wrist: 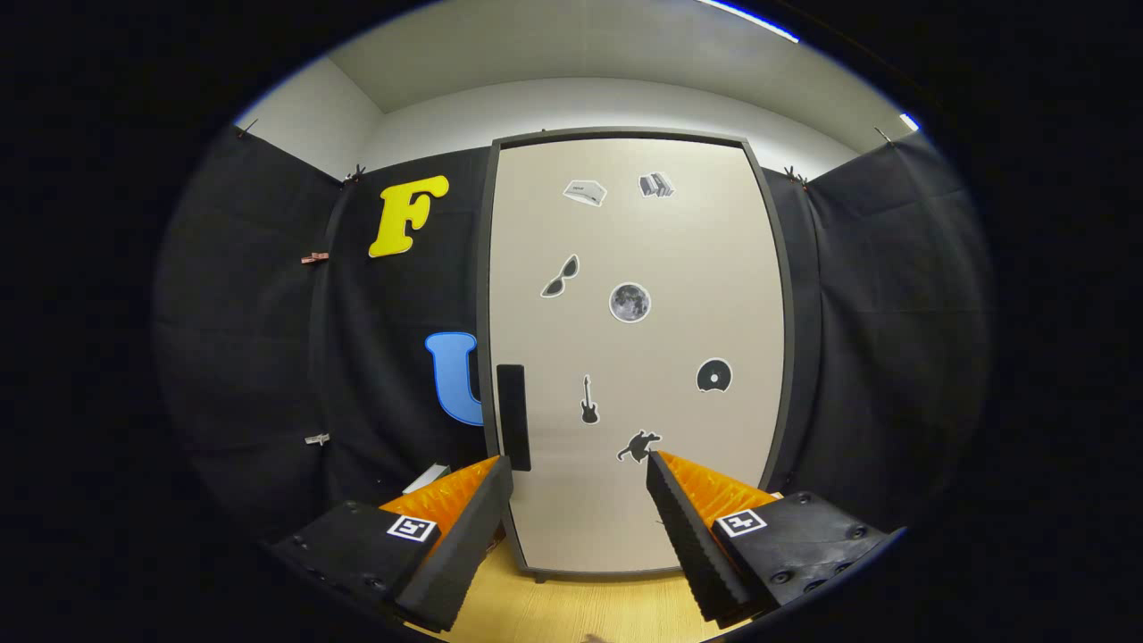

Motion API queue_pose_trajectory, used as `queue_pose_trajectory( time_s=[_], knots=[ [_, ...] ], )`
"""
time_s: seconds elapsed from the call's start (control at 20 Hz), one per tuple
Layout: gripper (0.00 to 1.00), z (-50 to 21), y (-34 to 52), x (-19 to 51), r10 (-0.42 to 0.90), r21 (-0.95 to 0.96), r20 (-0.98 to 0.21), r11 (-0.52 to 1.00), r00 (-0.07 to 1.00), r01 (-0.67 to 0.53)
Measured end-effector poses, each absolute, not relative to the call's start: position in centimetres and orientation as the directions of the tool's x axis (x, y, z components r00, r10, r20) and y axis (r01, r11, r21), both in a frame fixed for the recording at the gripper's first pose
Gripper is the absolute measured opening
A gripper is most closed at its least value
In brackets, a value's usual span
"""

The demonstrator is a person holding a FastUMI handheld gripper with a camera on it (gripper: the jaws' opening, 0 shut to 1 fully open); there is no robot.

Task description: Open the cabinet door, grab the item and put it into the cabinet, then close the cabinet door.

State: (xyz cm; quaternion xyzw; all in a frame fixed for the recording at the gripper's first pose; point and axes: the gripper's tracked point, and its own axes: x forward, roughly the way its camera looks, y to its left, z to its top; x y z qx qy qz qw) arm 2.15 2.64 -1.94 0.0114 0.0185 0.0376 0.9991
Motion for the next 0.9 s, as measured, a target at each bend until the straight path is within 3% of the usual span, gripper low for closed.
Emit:
queue_pose_trajectory(
  time_s=[0.9],
  knots=[
    [0.98,-4.5,7.9,7.0,0.162,0.032,-0.077,0.987,0.984,-0.160]
  ],
)
